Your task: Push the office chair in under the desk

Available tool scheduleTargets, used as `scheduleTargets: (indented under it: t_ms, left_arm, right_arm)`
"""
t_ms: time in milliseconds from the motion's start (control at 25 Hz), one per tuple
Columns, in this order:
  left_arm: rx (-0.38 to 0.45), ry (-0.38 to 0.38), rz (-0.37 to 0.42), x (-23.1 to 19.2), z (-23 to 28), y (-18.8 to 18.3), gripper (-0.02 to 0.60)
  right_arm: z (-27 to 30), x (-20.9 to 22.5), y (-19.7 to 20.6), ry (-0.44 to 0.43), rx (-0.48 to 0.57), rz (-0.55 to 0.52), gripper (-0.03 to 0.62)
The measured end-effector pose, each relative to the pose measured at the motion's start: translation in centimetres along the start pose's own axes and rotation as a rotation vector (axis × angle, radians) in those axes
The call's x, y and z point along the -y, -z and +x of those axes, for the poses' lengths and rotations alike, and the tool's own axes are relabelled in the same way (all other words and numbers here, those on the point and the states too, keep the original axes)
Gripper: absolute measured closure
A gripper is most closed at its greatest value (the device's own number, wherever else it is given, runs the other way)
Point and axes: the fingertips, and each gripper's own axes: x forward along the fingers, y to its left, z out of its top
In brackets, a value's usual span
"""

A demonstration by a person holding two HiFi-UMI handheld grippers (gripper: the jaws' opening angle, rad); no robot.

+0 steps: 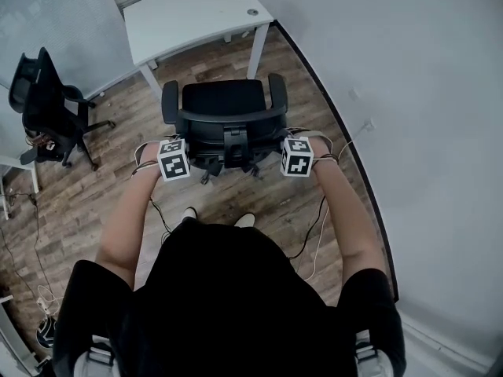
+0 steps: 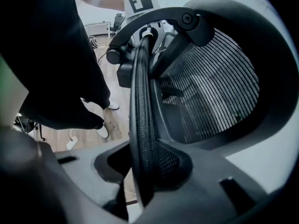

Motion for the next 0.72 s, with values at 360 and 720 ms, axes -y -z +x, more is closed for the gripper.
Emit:
scheduleTargets:
  t_ms: [360,720]
  left_arm:
    - [0.015,-0.026,-0.079,-1.2,0.5,-2.5,0.474]
    - [0.011,-0.033,-0.112,-4.3,1.5,-3.1,0.474]
  right_arm:
    - [0.1,2.8,2.5,0.005,0.016,-0.078,0.486]
    - [1.0,6.6,3.9,0.010,0.019,-0.113,0.487]
